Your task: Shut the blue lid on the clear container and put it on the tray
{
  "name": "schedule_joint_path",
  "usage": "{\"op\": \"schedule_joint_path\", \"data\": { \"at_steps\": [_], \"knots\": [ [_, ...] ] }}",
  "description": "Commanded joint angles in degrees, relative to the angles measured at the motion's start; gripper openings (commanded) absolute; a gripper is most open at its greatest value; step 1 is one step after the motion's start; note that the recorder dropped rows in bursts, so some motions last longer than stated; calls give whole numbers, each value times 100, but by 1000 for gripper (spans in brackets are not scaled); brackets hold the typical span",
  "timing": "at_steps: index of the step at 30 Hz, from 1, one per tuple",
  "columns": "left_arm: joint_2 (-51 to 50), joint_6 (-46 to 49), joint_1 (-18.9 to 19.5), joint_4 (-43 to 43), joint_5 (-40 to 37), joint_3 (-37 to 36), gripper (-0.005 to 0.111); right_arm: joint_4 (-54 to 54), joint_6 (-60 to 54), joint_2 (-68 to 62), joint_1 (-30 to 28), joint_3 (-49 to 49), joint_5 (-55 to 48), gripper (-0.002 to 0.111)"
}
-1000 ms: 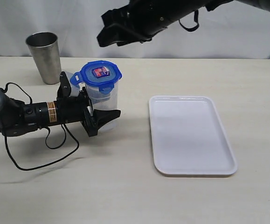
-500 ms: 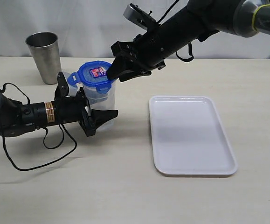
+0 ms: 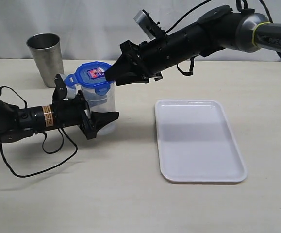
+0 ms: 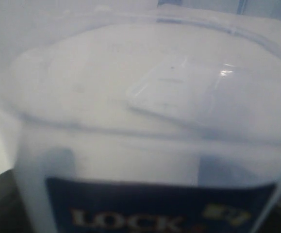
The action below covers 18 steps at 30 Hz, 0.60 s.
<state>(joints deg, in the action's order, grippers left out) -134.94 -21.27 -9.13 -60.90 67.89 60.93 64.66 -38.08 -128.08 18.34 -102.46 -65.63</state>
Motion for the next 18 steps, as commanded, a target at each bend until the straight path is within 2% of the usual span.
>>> {"op": "schedule_joint_path", "data": {
  "at_steps": [1,7,9,13,18],
  "knots": [
    [57,28,-161,-155,208,49,0,126,-328,-238,244,49,-433,20],
    [57,194,-151,-50,208,49,0,-29,-391,-180,234,49,-433,22],
    [57,433,-151,-50,208,49,0,-145,-482,-106,234,49,-433,28],
    [67,1712,-106,-35,208,49,0,-144,-495,110,189,49,-433,49],
    [67,1984,-26,46,208,49,0,-259,-668,445,57,49,-433,58]
  ]
}}
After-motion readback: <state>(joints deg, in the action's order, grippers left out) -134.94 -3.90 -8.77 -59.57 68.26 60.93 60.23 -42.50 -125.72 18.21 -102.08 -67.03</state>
